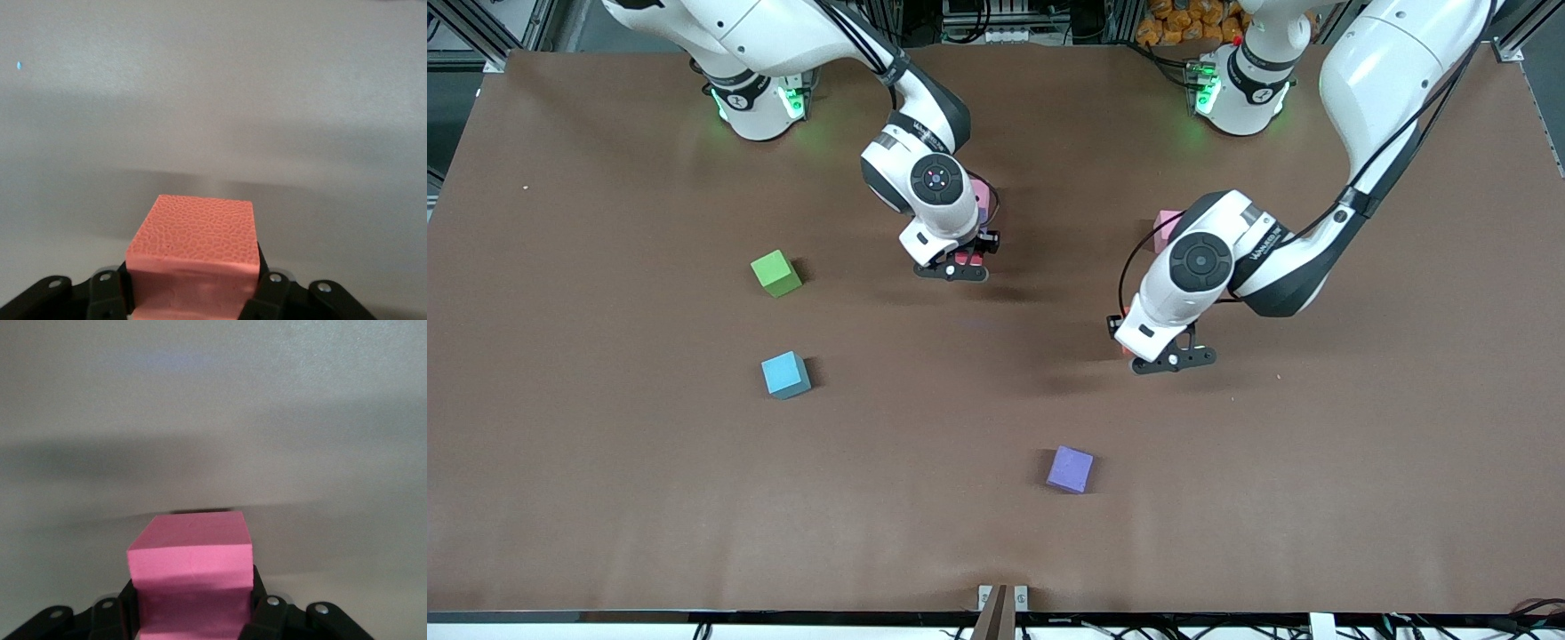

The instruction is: Arrange blocks into number 1

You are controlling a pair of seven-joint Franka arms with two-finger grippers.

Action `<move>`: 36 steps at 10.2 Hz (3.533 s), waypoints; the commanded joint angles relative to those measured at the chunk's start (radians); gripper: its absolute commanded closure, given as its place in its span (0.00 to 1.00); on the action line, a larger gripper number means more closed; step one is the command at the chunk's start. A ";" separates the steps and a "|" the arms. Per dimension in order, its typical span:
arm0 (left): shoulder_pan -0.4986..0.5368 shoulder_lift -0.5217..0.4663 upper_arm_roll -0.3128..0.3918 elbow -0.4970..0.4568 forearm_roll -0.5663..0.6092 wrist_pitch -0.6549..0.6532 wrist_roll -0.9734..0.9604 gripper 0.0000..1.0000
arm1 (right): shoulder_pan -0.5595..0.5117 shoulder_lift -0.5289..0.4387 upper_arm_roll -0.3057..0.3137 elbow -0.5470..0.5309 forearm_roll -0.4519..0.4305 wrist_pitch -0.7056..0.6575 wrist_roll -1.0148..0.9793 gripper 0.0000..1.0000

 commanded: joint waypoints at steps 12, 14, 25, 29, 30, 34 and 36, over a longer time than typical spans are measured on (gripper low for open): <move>-0.001 -0.001 -0.005 -0.004 0.005 -0.012 -0.032 1.00 | -0.018 -0.019 0.014 -0.003 -0.012 0.020 0.045 0.00; -0.023 0.013 -0.005 0.024 0.002 -0.012 -0.034 1.00 | -0.046 -0.063 0.013 0.029 -0.014 -0.043 0.031 0.00; -0.581 0.238 0.196 0.375 -0.004 -0.001 -0.178 1.00 | -0.405 -0.200 -0.119 0.023 -0.012 -0.221 -0.752 0.00; -0.696 0.288 0.276 0.436 -0.006 0.044 -0.233 1.00 | -0.405 -0.074 -0.173 0.080 -0.158 -0.148 -0.835 0.00; -0.719 0.294 0.293 0.436 -0.004 0.065 -0.254 1.00 | -0.408 -0.056 -0.179 0.098 -0.159 -0.144 -0.866 0.00; -0.748 0.292 0.304 0.436 -0.010 0.076 -0.278 1.00 | -0.419 0.013 -0.199 0.111 -0.159 -0.078 -0.901 0.00; -0.770 0.292 0.305 0.435 -0.015 0.075 -0.304 1.00 | -0.419 0.030 -0.199 0.111 -0.158 -0.025 -0.901 0.00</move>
